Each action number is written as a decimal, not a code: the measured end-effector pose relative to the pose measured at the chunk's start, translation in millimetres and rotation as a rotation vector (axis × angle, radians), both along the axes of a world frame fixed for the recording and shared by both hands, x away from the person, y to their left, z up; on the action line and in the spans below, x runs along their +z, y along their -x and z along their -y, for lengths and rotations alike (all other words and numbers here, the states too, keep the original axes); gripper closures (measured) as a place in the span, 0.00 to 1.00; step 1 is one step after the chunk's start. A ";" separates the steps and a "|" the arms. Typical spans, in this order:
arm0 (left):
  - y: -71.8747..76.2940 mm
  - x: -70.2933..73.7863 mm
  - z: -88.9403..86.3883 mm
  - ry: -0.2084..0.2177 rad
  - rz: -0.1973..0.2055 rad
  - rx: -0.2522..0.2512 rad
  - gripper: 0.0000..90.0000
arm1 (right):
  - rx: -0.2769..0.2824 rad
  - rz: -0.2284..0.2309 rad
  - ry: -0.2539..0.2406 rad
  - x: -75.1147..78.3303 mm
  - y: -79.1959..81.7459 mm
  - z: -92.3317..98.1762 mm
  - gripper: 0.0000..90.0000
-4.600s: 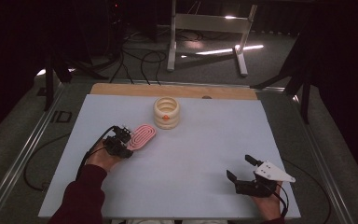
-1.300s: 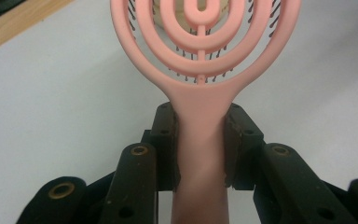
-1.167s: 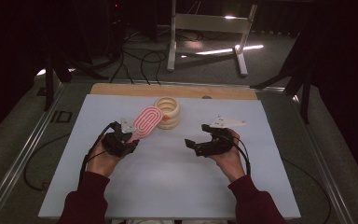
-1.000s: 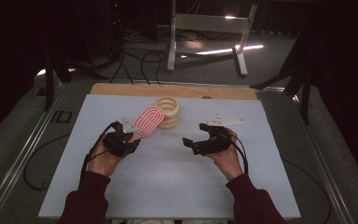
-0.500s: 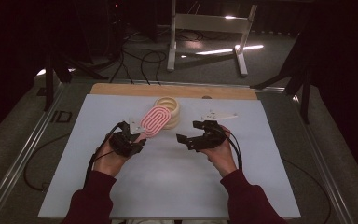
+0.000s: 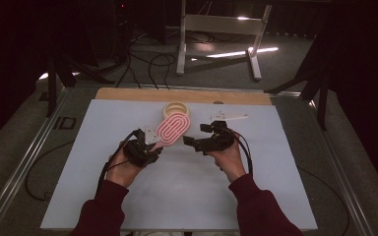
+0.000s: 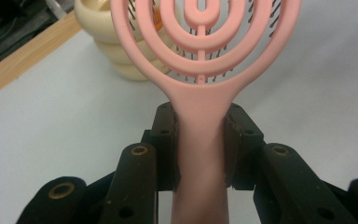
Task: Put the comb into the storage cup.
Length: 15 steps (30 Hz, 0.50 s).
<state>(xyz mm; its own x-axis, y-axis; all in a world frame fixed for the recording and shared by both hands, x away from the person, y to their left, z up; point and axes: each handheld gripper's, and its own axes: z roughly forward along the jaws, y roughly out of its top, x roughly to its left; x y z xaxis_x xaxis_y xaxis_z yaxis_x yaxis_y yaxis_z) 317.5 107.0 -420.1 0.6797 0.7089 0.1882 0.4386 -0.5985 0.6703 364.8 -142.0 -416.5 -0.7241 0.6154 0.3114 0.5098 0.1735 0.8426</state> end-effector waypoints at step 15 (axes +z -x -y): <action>6.7 0.4 13.0 0.003 0.050 -0.079 0.78 | 0.004 -0.060 -0.056 -2.2 -5.0 -4.7 0.09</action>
